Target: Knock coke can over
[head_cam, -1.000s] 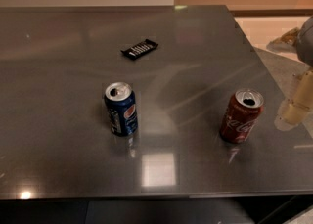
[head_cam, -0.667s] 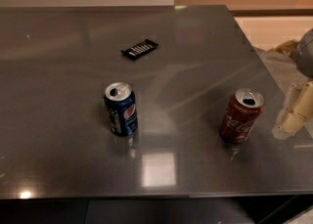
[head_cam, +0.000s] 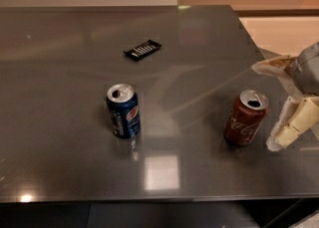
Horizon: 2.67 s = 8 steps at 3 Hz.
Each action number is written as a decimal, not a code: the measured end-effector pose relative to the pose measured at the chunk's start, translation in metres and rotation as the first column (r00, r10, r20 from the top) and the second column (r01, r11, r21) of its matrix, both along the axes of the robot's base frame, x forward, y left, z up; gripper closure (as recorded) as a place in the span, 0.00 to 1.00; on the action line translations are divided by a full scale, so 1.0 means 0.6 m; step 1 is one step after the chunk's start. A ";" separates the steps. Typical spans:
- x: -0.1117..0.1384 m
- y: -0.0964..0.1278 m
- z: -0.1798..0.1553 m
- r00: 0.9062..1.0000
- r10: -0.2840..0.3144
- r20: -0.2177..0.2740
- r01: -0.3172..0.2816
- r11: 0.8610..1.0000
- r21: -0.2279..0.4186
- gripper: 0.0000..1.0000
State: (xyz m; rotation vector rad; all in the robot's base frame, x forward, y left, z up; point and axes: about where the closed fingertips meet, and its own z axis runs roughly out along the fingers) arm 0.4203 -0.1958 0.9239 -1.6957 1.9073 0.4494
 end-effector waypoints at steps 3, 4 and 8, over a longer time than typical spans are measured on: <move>0.020 -0.003 -0.036 1.000 -0.012 0.005 0.011 0.995 0.100 0.00; 0.019 -0.003 -0.045 1.000 -0.005 -0.005 0.006 0.994 0.113 0.18; 0.049 -0.013 0.000 0.997 -0.055 -0.061 0.053 0.998 -0.041 1.00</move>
Offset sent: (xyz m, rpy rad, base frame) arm 0.0152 -0.0048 -0.0243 0.1238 -0.0032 -0.0142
